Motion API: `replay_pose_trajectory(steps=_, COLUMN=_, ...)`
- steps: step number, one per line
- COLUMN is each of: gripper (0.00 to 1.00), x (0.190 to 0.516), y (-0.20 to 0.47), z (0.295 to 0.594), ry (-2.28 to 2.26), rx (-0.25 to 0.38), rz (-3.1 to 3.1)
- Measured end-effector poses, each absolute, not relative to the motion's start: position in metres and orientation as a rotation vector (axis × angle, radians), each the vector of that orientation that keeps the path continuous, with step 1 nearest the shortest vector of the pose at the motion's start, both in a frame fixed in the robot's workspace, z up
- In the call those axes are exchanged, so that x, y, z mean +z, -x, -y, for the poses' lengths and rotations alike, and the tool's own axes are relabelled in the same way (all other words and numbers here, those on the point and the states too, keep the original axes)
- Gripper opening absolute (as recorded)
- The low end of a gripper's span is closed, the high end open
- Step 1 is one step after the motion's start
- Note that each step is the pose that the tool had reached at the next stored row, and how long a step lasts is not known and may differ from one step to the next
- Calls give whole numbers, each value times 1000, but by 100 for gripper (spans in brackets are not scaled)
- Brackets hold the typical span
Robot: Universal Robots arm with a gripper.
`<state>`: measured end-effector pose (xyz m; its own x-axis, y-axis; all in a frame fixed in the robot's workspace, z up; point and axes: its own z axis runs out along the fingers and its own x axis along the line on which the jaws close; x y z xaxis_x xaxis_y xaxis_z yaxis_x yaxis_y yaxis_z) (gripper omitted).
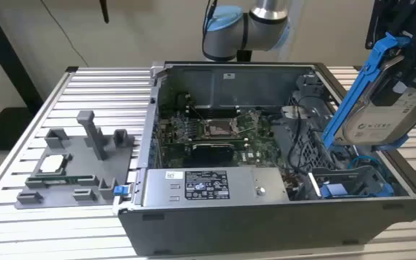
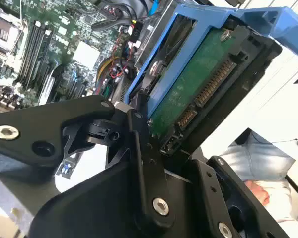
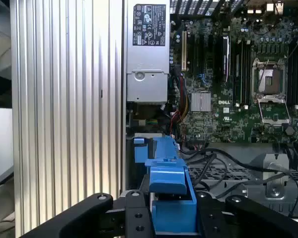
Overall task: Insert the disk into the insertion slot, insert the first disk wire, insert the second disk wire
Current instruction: 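Insert the disk into the insertion slot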
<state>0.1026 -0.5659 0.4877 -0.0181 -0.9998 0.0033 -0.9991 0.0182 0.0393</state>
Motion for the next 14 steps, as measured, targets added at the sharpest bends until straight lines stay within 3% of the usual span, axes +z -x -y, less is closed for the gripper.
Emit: replay_pose_trajectory(steps=14, gripper=0, x=485, y=-103, z=567, ry=-2180, rx=-40, rz=2220)
